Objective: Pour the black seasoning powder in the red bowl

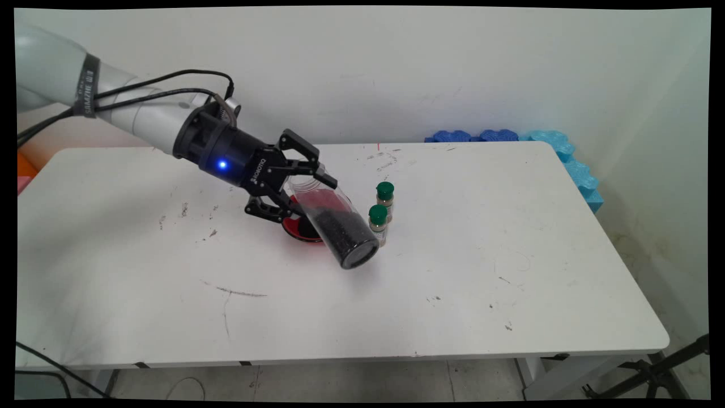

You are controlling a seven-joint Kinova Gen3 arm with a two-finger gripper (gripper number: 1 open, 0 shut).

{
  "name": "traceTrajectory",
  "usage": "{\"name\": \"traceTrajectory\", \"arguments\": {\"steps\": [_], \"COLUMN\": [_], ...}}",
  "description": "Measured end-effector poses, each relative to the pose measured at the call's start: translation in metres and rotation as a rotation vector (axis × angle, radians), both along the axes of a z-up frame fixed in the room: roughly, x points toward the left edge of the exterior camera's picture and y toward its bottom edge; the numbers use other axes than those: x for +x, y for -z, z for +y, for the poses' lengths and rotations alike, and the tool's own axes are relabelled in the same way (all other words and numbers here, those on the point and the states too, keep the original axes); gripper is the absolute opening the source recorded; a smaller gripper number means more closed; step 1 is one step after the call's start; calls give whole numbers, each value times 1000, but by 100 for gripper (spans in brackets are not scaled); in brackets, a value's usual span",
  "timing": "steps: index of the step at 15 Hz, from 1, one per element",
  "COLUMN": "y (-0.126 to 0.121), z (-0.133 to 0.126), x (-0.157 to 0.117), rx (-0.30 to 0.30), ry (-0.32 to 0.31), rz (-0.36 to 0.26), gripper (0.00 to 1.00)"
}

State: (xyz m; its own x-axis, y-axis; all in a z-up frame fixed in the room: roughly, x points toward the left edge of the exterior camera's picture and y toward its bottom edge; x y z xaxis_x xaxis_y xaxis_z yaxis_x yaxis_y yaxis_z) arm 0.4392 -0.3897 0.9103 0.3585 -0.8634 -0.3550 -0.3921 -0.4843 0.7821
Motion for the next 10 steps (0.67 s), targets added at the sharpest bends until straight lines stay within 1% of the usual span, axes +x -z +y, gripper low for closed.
{"name": "traceTrajectory", "arguments": {"steps": [8,10], "y": [7,9], "z": [-18,-22], "x": [1,1], "rx": [94,107], "ry": [-55,-62], "rz": [44,54], "gripper": [0,0]}}
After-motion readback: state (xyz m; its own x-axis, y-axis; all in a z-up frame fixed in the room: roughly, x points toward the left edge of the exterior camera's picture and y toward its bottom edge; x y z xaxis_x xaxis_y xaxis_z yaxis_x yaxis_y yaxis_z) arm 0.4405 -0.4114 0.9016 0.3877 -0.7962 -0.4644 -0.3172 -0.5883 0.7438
